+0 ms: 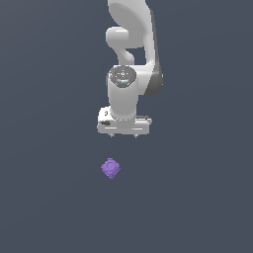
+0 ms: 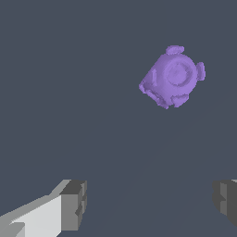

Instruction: Pick up the object and move it to a goal position.

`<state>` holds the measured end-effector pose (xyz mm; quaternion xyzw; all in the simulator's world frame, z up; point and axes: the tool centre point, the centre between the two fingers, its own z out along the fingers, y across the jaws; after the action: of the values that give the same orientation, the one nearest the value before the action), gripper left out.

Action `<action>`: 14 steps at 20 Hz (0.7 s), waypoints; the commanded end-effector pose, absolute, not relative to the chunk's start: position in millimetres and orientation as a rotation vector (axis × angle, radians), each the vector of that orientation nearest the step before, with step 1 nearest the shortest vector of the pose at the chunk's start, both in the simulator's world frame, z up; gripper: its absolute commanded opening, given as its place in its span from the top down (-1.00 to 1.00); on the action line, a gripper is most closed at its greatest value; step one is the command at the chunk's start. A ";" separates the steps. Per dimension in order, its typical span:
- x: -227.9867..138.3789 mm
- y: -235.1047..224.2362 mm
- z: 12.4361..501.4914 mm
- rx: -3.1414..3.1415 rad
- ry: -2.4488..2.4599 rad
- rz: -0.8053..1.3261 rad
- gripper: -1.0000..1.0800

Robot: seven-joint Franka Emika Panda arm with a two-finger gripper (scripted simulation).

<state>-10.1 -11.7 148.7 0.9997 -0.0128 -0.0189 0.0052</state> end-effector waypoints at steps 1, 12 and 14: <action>-10.1 -11.7 148.7 3.130 -0.040 -0.059 -0.92; -3.0 0.5 169.4 3.133 0.014 -0.003 -0.92; -3.5 0.2 168.8 3.133 0.012 -0.005 -0.92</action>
<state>-3.2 0.4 169.0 1.0000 0.0040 -0.0013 0.0042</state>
